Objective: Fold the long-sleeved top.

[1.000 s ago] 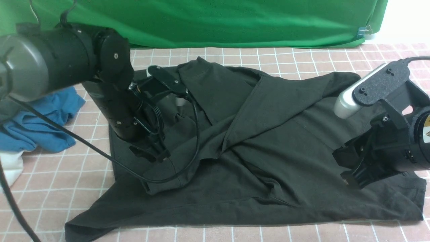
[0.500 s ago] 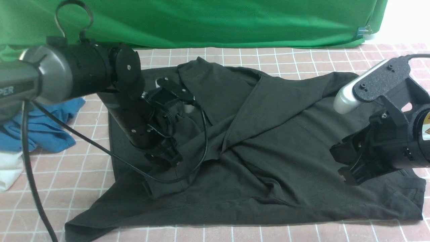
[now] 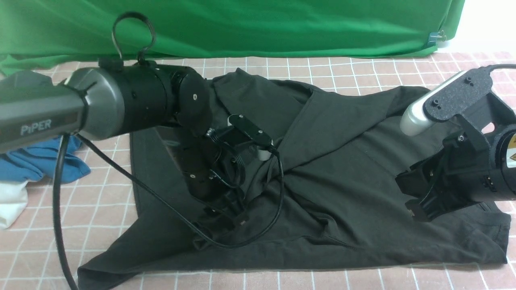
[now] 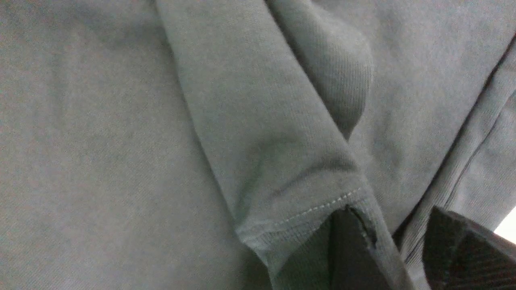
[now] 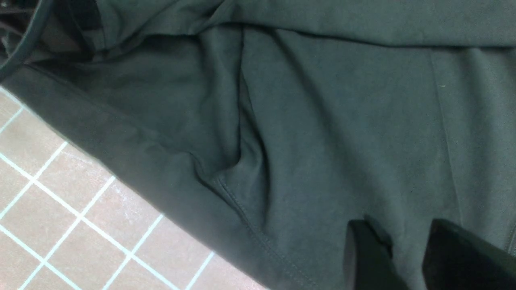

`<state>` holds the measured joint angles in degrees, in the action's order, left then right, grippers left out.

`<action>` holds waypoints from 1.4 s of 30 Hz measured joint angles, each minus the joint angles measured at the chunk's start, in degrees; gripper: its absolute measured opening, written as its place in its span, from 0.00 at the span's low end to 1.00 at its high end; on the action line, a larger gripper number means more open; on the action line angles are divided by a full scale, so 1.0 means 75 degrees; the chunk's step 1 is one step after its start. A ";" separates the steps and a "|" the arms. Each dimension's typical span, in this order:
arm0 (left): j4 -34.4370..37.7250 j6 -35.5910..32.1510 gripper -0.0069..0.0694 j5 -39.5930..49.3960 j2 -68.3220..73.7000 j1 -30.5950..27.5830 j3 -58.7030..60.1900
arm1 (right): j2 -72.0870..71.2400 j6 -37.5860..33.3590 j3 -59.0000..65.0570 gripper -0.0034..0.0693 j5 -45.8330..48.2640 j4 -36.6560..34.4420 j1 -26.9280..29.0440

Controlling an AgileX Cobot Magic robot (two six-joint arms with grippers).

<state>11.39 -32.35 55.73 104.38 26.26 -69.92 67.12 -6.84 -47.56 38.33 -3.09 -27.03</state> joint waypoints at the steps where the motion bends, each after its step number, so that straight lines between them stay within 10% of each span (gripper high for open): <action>1: -0.0306 0.0275 0.48 0.0000 -0.0118 0.0000 0.0000 | 0.0000 0.0000 0.0000 0.37 0.0000 -0.0017 0.0000; 12: -0.2073 0.1124 0.61 -0.0176 -0.1086 -0.0082 0.0006 | 0.0000 0.0000 0.0000 0.37 0.0007 -0.0175 0.0000; 27: -0.0526 0.1153 0.51 -0.0173 -0.0115 -0.0507 0.0024 | 0.0000 0.0000 0.0000 0.37 0.0036 -0.0189 0.0000; 42: -0.2035 0.1595 0.54 -0.0701 -0.0268 -0.0515 0.0024 | 0.0000 0.0000 0.0000 0.37 0.0029 -0.0197 0.0000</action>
<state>-3.87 -20.39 50.47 102.37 22.40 -69.74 67.12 -6.84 -47.56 38.55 -4.57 -27.03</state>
